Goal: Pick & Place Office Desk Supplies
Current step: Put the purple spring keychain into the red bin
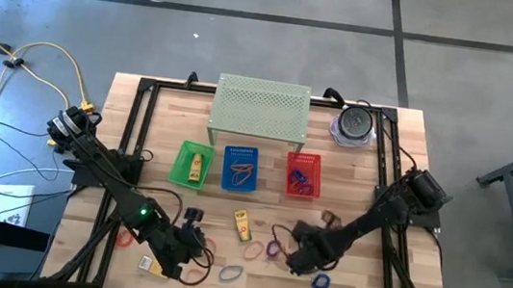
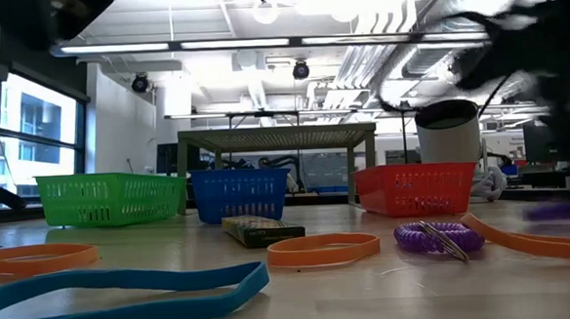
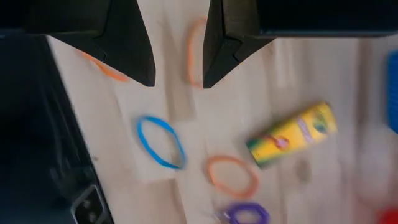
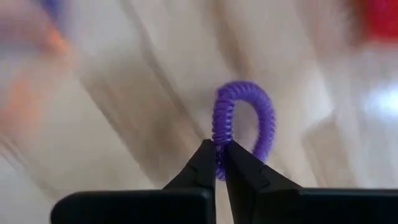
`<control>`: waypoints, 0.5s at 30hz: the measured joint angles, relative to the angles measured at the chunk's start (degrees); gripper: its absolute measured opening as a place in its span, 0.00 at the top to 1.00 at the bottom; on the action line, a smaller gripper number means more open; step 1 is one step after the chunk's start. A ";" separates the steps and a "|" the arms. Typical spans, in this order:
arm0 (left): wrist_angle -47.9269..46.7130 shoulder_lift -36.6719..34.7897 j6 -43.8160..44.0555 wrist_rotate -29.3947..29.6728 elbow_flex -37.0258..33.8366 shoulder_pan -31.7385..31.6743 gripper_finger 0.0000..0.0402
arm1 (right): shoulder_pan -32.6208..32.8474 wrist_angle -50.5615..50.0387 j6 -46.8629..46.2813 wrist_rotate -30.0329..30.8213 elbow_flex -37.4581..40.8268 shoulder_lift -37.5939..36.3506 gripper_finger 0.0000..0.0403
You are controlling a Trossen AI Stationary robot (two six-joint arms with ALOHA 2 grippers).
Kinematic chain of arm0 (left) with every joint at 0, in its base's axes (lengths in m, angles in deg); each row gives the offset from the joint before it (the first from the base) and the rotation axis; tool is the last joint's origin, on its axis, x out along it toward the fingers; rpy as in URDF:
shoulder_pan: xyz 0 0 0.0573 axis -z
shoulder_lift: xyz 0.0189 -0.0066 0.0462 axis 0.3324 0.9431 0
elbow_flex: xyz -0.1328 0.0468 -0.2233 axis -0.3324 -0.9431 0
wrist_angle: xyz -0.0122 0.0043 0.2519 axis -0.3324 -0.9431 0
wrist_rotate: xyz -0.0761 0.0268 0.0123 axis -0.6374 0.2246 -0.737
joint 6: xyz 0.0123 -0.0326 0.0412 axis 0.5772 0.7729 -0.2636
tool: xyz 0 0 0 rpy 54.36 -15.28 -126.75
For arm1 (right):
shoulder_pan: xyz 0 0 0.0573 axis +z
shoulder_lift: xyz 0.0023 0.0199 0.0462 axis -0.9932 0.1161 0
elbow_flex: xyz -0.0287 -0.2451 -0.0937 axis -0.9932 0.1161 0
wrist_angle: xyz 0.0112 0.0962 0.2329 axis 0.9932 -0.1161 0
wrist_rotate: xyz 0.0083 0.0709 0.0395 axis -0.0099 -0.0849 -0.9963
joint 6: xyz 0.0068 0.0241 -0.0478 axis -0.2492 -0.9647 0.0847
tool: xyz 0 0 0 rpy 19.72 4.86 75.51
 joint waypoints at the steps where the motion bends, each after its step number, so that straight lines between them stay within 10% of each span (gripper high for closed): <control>1: 0.27 0.00 -1.28 1.53 0.00 0.00 0.68 | -0.04 0.49 0.65 1.72 -1.25 -0.96 0.99; 10: 5.82 -0.02 -16.95 20.07 0.00 -0.73 0.68 | 0.85 8.06 16.72 13.84 -10.67 -5.28 0.99; 15: 8.55 -0.02 -18.33 20.33 0.00 -2.60 0.68 | -0.28 6.90 24.92 17.26 -16.19 -5.24 0.99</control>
